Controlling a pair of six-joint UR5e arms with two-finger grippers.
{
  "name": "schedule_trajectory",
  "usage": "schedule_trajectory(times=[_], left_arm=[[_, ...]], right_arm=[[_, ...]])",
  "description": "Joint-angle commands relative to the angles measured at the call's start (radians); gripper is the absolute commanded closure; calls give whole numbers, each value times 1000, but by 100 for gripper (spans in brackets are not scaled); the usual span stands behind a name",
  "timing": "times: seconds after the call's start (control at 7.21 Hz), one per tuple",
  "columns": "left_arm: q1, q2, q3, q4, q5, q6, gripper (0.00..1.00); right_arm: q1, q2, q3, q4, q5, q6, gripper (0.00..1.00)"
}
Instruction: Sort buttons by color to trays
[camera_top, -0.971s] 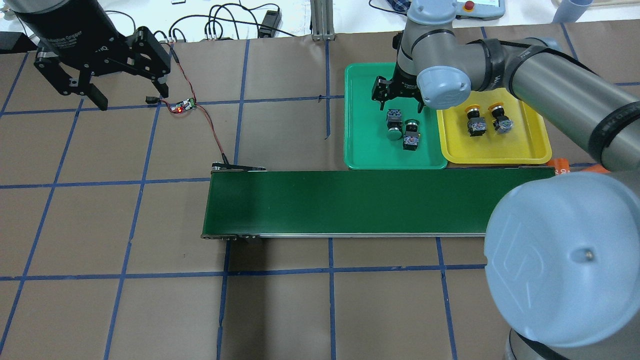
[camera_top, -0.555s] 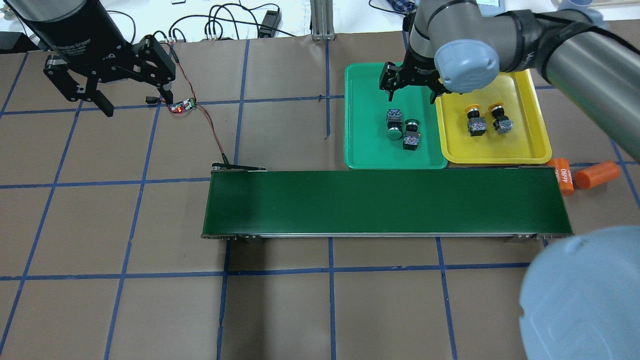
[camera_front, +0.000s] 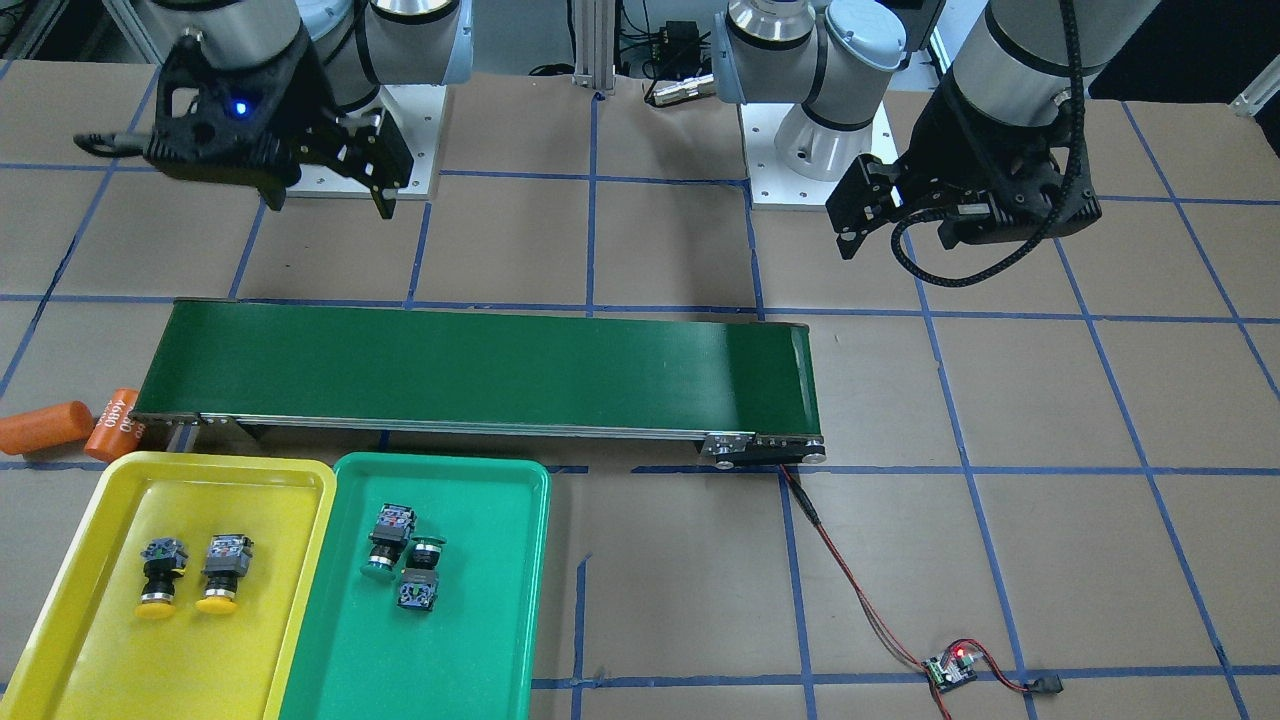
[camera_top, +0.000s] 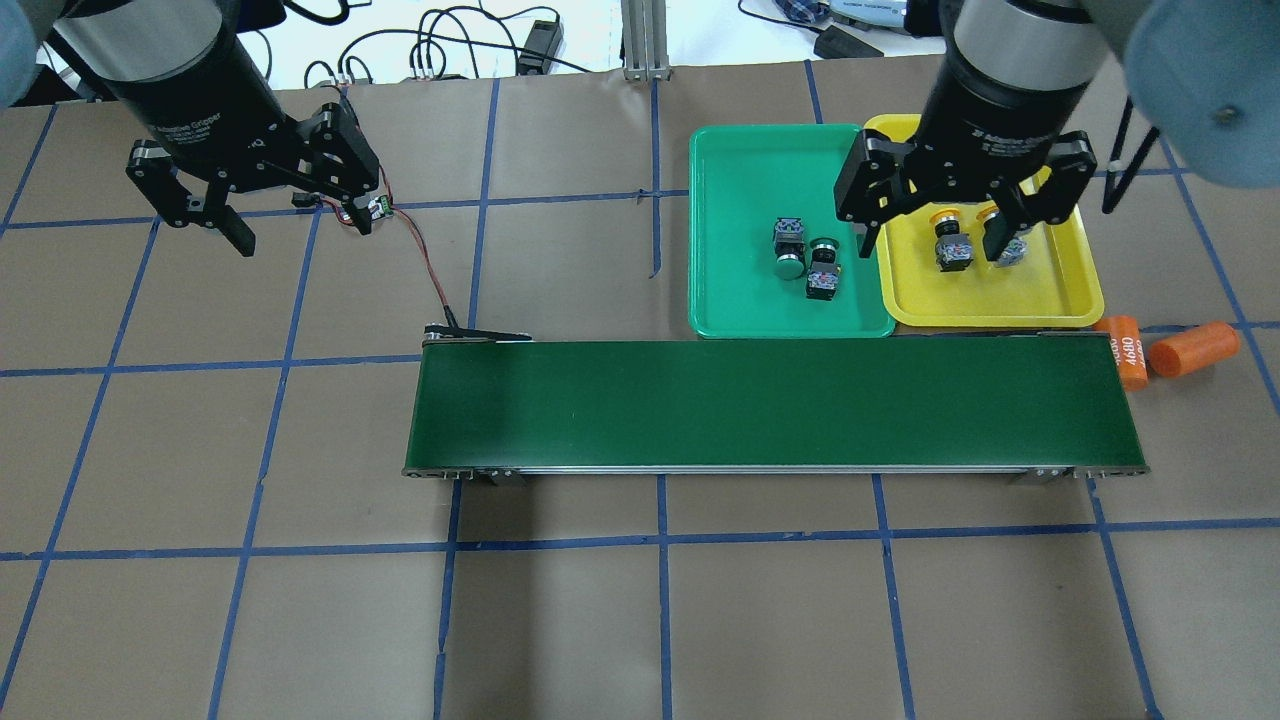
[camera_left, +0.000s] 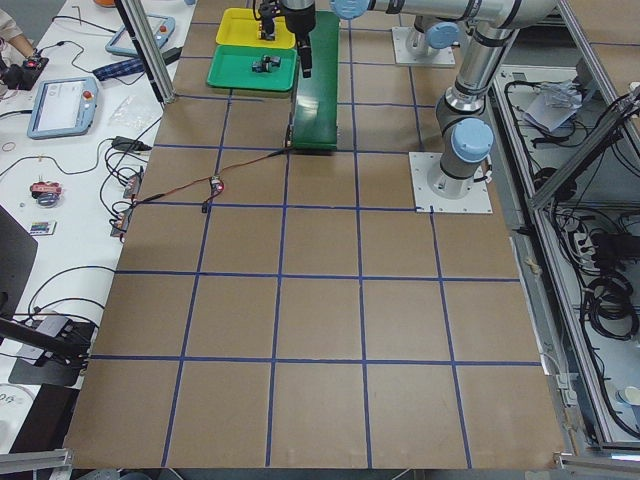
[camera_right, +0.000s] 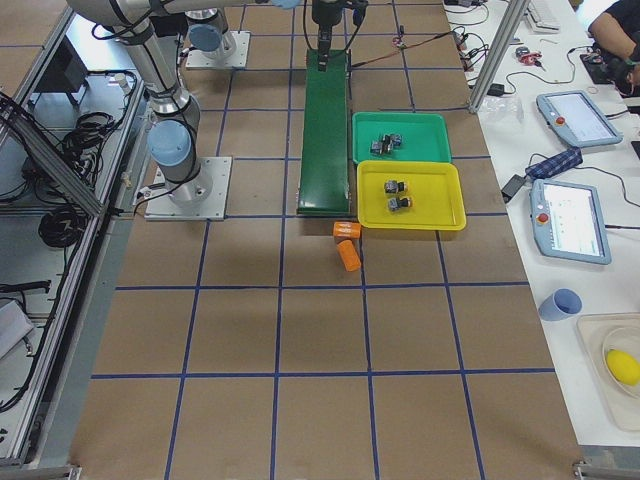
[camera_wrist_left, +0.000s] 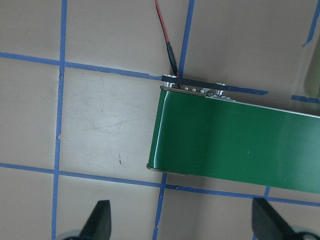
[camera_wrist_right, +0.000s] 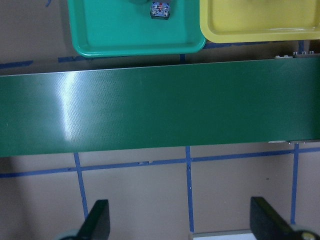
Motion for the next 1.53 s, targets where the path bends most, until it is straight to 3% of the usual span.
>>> schedule_trajectory(times=[0.0,0.14,0.42,1.39], left_arm=[[8,-19,17,16,2,5,0],[8,-27,17,62,7,5,0],[5,-4,-6,64,8,24,0],[1,-35,2,48,1,67,0]], right_arm=[[0,-32,74,4,-1,0,0],[0,-31,75,1,10,-2,0],[-52,-31,80,-5,-6,6,0],[-68,-31,80,-13,-4,-5,0]])
